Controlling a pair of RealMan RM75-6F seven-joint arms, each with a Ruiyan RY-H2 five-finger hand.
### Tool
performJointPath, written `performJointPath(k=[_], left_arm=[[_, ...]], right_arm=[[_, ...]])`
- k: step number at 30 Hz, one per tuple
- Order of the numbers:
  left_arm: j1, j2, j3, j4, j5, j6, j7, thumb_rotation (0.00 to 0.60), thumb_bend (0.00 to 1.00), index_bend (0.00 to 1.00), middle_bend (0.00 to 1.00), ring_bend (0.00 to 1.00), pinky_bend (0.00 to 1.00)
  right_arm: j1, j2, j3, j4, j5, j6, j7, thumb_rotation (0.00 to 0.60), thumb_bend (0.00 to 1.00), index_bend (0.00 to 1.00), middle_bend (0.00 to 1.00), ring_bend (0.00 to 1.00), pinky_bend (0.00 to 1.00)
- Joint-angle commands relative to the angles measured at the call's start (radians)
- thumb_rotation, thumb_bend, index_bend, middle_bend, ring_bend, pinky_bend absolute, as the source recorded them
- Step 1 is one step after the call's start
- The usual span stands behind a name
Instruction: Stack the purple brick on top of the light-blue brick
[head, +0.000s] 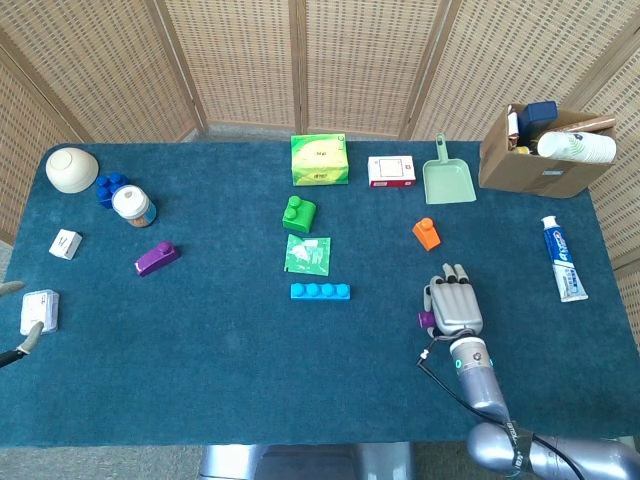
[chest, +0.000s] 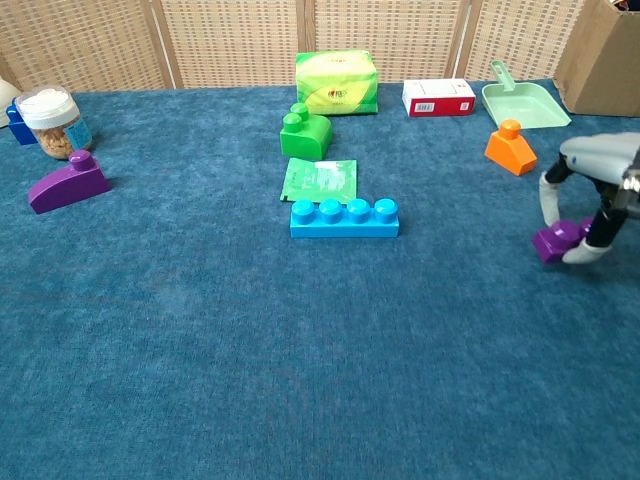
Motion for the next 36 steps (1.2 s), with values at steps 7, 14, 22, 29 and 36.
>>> performJointPath(k=[7,14,22,29,36], left_arm=[[0.004,0.001,-0.003,-0.021,0.008,0.012,0.029,0.329,0.38,0.26,0.03,0.0,0.0],[0.001,0.001,-0.005,-0.033,0.015,0.01,0.042,0.335,0.38,0.26,0.03,0.0,0.0],[-0.001,-0.002,-0.006,-0.032,0.014,0.003,0.043,0.331,0.38,0.26,0.03,0.0,0.0],[-0.008,-0.012,-0.011,-0.024,0.013,-0.005,0.043,0.328,0.38,0.26,0.03,0.0,0.0],[-0.01,-0.017,-0.013,-0.02,0.017,-0.003,0.046,0.335,0.38,0.26,0.03,0.0,0.0]], right_arm=[[0.049,0.009,0.046,-0.029,0.04,0.001,-0.005,0.6,0.19,0.58,0.29,0.07,0.04],[0.096,-0.016,0.074,-0.044,0.084,0.029,-0.035,0.6,0.19,0.57,0.29,0.07,0.05],[0.148,-0.057,0.107,-0.047,0.142,0.083,-0.085,0.6,0.19,0.58,0.29,0.08,0.05],[0.199,-0.115,0.138,-0.021,0.218,0.126,-0.129,0.6,0.19,0.58,0.3,0.09,0.06],[0.248,-0.18,0.171,0.03,0.266,0.132,-0.142,0.6,0.19,0.58,0.3,0.09,0.06]])
